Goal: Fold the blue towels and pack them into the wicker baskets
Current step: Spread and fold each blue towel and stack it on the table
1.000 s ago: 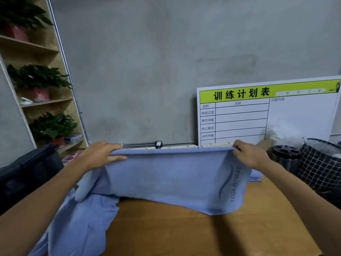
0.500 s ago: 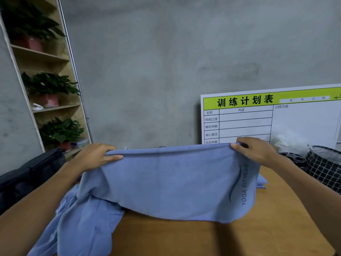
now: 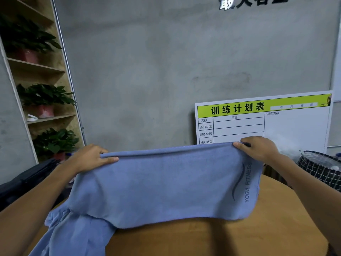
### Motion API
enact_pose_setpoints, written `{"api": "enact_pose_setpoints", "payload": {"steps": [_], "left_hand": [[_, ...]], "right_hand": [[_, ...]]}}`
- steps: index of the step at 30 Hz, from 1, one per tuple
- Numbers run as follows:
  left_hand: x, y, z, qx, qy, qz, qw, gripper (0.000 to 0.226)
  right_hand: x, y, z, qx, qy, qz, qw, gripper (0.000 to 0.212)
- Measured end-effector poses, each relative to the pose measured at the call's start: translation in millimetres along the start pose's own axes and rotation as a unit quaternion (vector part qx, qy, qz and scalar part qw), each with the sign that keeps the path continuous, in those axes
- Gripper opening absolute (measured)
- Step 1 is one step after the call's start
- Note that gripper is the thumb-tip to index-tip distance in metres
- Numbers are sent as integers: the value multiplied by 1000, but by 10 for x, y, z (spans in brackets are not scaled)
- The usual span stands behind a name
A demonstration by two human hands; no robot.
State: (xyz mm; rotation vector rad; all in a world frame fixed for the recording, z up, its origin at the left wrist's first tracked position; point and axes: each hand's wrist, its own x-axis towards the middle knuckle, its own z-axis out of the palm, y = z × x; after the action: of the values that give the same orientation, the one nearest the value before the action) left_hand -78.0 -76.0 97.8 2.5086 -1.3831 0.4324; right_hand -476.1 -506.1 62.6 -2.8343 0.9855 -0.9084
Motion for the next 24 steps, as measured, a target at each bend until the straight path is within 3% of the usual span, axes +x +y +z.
{"api": "enact_pose_setpoints", "payload": {"steps": [5, 13, 18, 24], "left_hand": [[-33, 145, -238, 15, 3, -19, 1000, 81], [-170, 302, -457, -8, 52, 21, 998, 80], [-265, 316, -317, 43, 69, 28, 996, 84], [-142, 272, 307, 58, 16, 17, 998, 79]], "right_hand": [[-10, 93, -344, -4, 17, 15, 1000, 61], [-208, 240, -746, -13, 50, 31, 998, 62], [-262, 411, -734, -18, 57, 41, 997, 84], [-169, 550, -325, -51, -27, 71, 996, 88]]}}
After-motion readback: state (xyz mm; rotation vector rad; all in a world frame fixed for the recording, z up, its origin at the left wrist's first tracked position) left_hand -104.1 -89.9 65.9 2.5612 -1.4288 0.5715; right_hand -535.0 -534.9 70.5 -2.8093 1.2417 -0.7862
